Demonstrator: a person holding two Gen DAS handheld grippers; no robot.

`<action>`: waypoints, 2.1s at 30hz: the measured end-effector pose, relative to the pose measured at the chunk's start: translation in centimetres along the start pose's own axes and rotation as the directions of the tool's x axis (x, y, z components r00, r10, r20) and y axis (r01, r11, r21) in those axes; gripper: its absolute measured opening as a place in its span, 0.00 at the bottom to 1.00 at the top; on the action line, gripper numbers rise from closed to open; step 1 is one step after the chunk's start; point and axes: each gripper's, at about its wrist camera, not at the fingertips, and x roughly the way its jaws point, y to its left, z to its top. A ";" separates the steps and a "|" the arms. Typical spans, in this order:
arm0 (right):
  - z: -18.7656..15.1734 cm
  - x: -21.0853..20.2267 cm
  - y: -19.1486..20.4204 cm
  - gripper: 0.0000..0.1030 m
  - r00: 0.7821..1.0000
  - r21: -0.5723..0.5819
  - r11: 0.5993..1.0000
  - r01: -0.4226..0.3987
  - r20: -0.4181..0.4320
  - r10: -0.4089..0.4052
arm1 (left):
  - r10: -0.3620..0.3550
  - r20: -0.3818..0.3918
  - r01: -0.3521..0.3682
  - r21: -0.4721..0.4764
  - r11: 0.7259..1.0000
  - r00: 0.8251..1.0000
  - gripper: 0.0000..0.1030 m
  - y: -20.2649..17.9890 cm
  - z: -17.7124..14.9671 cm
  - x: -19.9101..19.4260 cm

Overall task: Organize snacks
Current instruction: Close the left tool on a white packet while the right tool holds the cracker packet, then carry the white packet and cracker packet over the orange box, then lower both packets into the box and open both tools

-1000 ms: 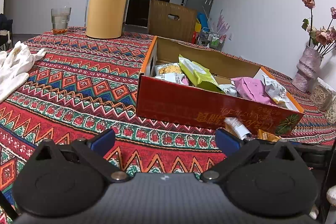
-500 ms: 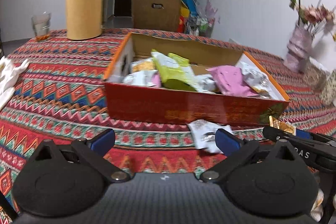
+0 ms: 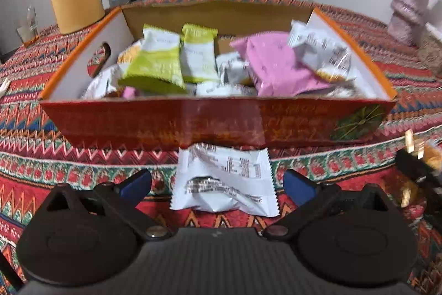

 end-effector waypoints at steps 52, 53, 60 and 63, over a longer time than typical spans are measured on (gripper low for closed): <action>10.3 9.0 9.3 0.96 0.985 -0.162 0.983 -0.085 0.138 0.108 | 0.033 0.360 0.026 -0.157 0.987 0.932 1.00 9.1 9.2 -4.2; 10.2 8.9 9.2 0.98 0.984 -0.157 0.984 -0.080 0.144 0.103 | 0.026 0.360 0.033 -0.157 0.987 0.932 1.00 9.2 9.2 -4.3; 9.9 7.5 8.5 1.00 0.985 -0.136 0.988 -0.068 0.146 0.088 | 0.028 0.369 0.032 -0.155 0.987 0.929 1.00 9.6 8.2 -5.7; 9.5 6.2 8.3 1.00 0.984 -0.132 0.989 -0.067 0.155 0.087 | 0.029 0.384 0.028 -0.142 0.989 0.923 1.00 9.7 7.4 -6.8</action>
